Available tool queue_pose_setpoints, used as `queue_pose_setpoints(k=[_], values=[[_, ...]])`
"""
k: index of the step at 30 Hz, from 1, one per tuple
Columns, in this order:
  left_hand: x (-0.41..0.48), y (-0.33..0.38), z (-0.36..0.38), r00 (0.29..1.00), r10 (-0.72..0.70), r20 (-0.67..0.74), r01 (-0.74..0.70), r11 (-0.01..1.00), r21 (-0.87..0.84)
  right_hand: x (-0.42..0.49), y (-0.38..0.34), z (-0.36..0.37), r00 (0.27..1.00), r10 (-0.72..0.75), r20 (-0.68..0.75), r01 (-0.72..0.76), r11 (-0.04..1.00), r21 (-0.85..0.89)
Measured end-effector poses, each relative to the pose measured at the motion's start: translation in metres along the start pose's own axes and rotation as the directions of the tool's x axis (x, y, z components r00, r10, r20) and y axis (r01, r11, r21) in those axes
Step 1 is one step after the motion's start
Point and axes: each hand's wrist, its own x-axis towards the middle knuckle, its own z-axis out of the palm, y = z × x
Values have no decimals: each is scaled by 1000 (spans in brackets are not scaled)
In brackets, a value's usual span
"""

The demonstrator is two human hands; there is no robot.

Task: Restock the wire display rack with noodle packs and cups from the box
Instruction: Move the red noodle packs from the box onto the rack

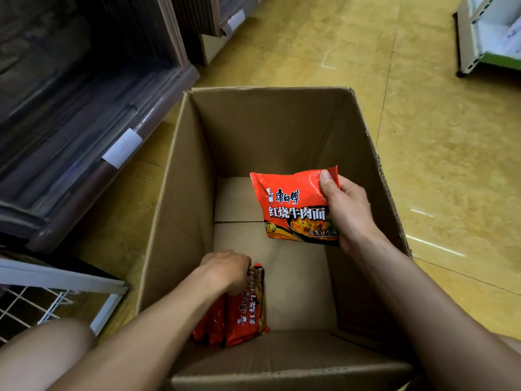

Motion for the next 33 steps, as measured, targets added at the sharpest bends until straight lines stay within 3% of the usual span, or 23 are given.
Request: queue_pose_setpoints(k=[4,8,17,21,24,27,33], values=[[2,2,-1,998,56,9,-56,998,9,4,3,0,1000,18,6,-18,999,-35],[2,5,-3,993,119,16,-117,989,-88,6,4,-1,1000,11,-4,-12,997,-78],[6,11,-2,984,138,109,-100,950,-295,5,1,-1,999,-45,-9,43,991,-128],[6,10,-6,995,100,11,-88,923,-375,3,-1,-3,996,-91,1,91,986,-141],[7,9,-10,995,32,-97,-81,823,-563,2,-3,-4,992,-126,1,125,982,-144],[12,2,-16,968,-134,-214,-70,672,-737,-1,-5,-4,988,-155,-12,152,978,-142],[13,-8,-28,804,-462,-374,-202,380,-903,-5,-7,-7,984,-175,-38,169,978,-120]])
